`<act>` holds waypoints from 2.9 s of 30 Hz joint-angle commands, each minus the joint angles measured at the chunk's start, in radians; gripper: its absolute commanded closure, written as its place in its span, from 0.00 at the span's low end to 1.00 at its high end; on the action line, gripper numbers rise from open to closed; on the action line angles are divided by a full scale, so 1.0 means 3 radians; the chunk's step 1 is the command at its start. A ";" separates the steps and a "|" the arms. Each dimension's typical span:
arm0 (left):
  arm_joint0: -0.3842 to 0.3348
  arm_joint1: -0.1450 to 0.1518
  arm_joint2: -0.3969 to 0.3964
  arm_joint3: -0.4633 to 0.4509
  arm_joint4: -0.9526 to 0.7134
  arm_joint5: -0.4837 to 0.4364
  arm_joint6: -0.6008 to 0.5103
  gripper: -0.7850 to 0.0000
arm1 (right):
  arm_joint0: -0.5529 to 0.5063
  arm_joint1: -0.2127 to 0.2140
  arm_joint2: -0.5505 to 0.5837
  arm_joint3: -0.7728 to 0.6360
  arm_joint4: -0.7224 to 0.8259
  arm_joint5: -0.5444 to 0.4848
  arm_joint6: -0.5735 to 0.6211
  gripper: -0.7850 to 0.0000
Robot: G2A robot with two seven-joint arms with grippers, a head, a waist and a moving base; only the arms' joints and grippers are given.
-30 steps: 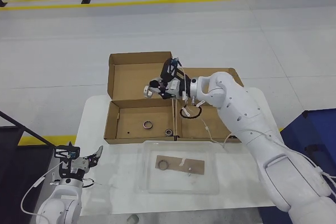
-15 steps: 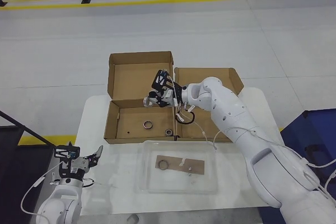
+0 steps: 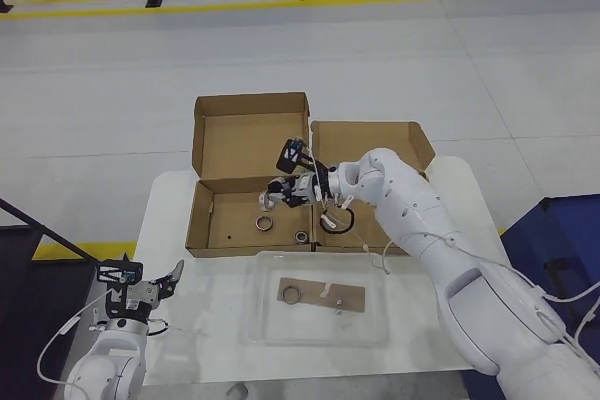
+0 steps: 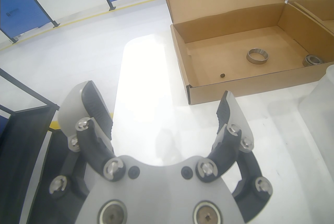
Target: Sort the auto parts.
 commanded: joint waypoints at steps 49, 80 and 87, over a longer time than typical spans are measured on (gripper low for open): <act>0.0000 0.0000 0.0000 0.0000 0.0000 0.0000 0.0000 0.00 | 0.0185 -0.0364 -0.0193 0.0417 -0.0030 0.0274 -0.0294 0.00; 0.0000 0.0000 0.0000 0.0000 0.0000 0.0000 0.0000 0.00 | -0.1323 0.0484 0.0666 -0.4335 0.0012 0.2107 0.2605 1.00; 0.0000 0.0000 0.0000 0.0000 0.0000 0.0000 0.0000 0.00 | -0.1343 0.0580 0.0580 -0.4478 0.0421 0.2511 0.3503 1.00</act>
